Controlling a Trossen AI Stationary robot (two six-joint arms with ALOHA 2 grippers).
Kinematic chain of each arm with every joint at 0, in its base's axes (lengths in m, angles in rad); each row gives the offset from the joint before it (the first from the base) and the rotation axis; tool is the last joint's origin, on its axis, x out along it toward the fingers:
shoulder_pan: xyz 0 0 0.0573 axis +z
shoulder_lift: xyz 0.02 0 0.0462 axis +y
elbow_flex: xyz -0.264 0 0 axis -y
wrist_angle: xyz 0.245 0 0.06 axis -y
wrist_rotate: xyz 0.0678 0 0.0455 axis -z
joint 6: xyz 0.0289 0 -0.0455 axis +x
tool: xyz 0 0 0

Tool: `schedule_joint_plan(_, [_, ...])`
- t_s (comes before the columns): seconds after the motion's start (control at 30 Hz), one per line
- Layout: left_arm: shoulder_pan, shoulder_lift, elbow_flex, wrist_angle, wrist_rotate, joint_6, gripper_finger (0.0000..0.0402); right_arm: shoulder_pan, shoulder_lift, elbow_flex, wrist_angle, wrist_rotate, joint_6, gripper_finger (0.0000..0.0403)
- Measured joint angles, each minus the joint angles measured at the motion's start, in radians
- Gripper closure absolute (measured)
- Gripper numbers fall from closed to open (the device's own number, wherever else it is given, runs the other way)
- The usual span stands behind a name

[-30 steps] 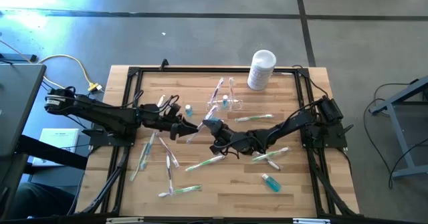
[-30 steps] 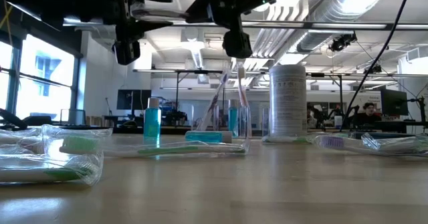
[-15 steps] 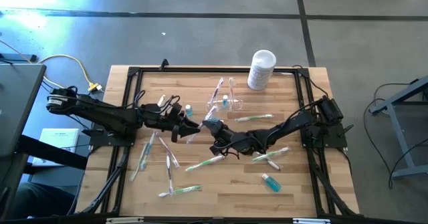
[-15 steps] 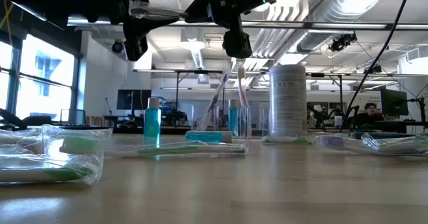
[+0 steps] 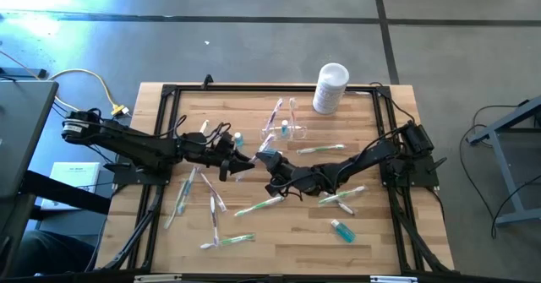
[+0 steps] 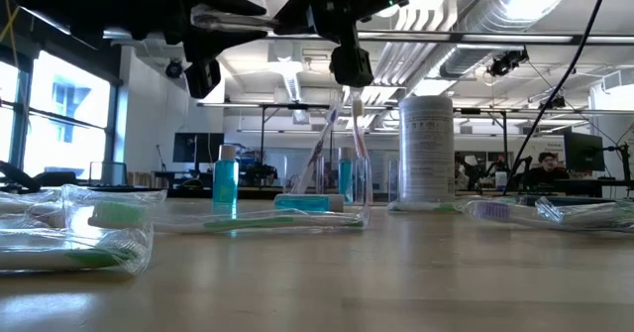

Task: Pick & Place toothbrushing station
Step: Put the purple toothbrush into the transparent organizer

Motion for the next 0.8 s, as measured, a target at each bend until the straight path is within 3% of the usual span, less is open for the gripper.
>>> schedule_joint_plan(0.2, [0.000,0.000,-0.001,-0.015,-0.003,0.063,0.0379,0.001,0.000,0.000,-0.003,0.005,0.022,0.0380])
schedule_joint_plan(0.57, [0.000,0.000,-0.001,-0.008,-0.001,0.141,0.0383,0.023,-0.001,0.000,0.003,0.004,0.161,0.0282])
schedule_joint_plan(0.8, [0.000,-0.002,-0.001,0.000,-0.012,0.233,0.0384,0.087,-0.001,0.000,0.012,0.183,0.252,0.0239])
